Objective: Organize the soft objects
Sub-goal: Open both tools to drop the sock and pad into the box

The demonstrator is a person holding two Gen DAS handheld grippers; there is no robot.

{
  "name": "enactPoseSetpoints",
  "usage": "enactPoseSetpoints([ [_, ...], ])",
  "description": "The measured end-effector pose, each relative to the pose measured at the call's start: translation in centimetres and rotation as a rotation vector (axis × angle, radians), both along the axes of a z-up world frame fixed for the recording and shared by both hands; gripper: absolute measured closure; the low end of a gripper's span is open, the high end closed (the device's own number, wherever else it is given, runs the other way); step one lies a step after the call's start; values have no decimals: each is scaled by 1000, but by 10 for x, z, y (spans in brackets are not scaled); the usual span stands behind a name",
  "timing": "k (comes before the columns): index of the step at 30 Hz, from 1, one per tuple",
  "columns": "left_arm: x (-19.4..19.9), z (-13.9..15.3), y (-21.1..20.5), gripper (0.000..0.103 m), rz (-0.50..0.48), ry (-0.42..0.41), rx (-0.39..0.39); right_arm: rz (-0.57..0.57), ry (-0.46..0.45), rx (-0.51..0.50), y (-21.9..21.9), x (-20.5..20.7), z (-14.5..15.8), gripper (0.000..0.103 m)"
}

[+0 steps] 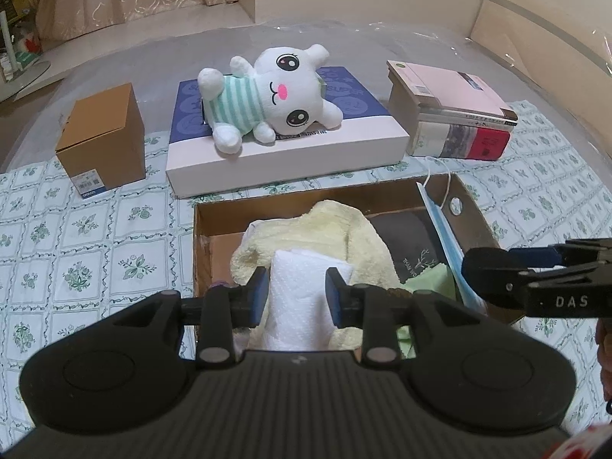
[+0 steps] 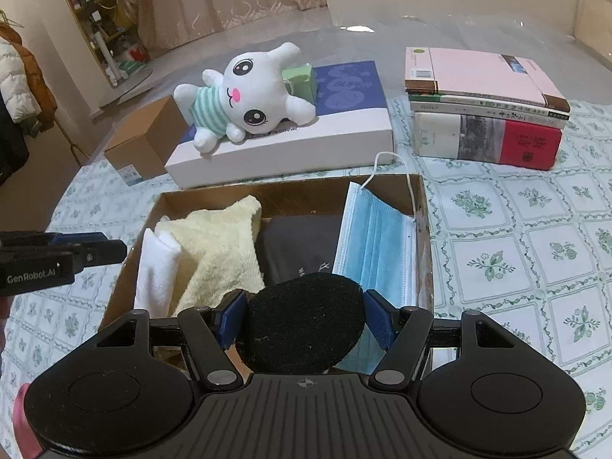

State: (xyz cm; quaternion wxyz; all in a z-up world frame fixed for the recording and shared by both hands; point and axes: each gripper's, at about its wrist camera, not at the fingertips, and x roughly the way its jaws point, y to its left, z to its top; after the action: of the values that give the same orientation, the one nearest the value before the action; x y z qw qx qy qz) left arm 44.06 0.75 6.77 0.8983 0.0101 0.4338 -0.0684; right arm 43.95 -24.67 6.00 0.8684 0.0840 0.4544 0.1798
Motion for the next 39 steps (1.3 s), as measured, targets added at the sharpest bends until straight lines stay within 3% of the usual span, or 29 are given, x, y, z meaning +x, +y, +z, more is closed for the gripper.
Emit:
enactPoseSetpoints([
  [13, 4, -11, 5, 74, -6, 12, 10, -33, -13, 97, -2, 14, -7, 37],
  [18, 5, -12, 7, 58, -1, 15, 7, -26, -22, 86, 0, 14, -12, 21],
  [24, 5, -13, 9, 42, -4, 8, 16, -65, -8, 91, -10, 14, -14, 20],
  [33, -3, -2, 7, 26, 19, -31, 46, -45, -42, 17, -11, 1, 1, 20],
  [39, -17, 11, 7, 26, 31, -56, 45, -20, -85, -32, -8, -13, 19, 20],
])
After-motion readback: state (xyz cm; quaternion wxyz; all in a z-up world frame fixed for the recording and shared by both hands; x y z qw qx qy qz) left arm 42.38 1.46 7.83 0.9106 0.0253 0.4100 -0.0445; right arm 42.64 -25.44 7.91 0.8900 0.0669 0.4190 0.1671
